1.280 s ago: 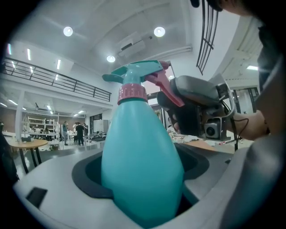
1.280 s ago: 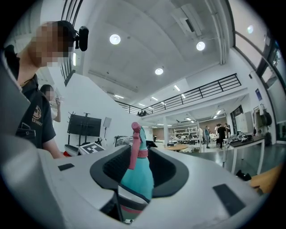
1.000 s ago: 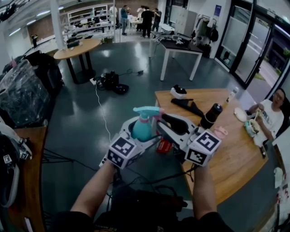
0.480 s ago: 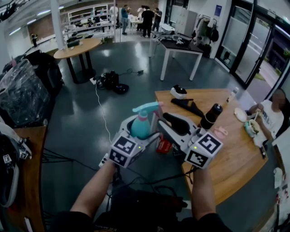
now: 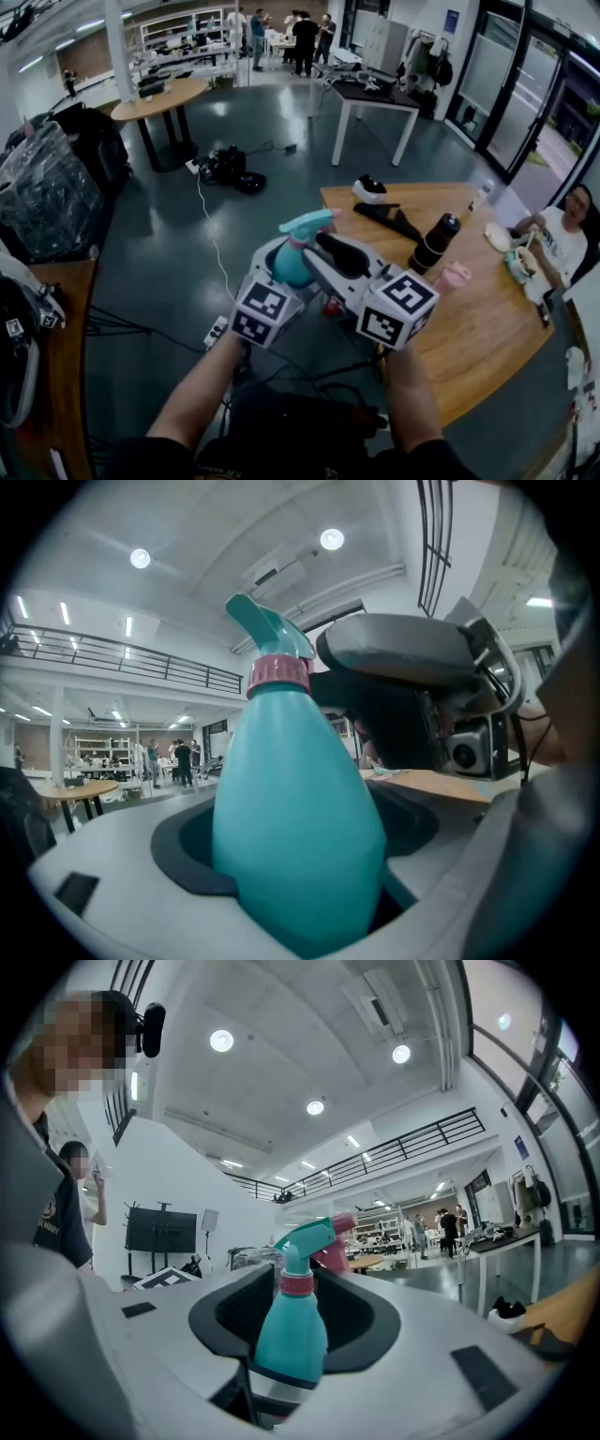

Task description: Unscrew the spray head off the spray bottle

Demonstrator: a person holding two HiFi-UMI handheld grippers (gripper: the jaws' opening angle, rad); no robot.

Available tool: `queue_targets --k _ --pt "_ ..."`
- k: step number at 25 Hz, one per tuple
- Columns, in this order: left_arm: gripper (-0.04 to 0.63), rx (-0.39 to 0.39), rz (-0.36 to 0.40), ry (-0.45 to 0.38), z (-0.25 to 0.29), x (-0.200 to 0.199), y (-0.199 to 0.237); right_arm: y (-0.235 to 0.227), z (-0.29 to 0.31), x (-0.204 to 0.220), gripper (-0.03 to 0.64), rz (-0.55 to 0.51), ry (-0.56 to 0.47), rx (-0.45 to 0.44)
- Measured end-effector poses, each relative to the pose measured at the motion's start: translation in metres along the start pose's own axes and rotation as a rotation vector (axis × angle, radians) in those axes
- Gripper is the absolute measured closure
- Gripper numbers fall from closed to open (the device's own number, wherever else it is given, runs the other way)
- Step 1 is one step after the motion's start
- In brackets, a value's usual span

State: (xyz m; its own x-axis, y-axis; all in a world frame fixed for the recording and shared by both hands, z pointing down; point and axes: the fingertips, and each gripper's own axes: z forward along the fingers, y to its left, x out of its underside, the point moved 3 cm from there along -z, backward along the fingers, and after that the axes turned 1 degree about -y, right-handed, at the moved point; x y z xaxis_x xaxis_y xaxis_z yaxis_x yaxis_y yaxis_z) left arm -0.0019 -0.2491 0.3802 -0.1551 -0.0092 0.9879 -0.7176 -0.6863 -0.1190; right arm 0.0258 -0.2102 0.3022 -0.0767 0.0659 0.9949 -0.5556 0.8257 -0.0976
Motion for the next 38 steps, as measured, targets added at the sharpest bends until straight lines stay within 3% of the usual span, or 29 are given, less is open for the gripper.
queue_targets --k 12,22,27,38 --pt "0.173 0.025 0.027 0.02 0.006 0.002 -0.01 -0.001 0.009 0.003 0.454 -0.006 0.031 -0.001" --pt "0.173 0.122 0.044 0.029 0.0 -0.001 -0.021 0.001 0.01 0.003 0.462 -0.062 0.067 -0.046" --pt "0.173 0.239 0.036 0.012 -0.006 -0.004 -0.03 0.006 0.005 0.002 0.47 -0.078 0.076 -0.142" --pt "0.173 0.522 0.033 -0.017 -0.03 -0.002 -0.057 0.019 -0.012 0.009 0.472 -0.035 0.048 -0.456"
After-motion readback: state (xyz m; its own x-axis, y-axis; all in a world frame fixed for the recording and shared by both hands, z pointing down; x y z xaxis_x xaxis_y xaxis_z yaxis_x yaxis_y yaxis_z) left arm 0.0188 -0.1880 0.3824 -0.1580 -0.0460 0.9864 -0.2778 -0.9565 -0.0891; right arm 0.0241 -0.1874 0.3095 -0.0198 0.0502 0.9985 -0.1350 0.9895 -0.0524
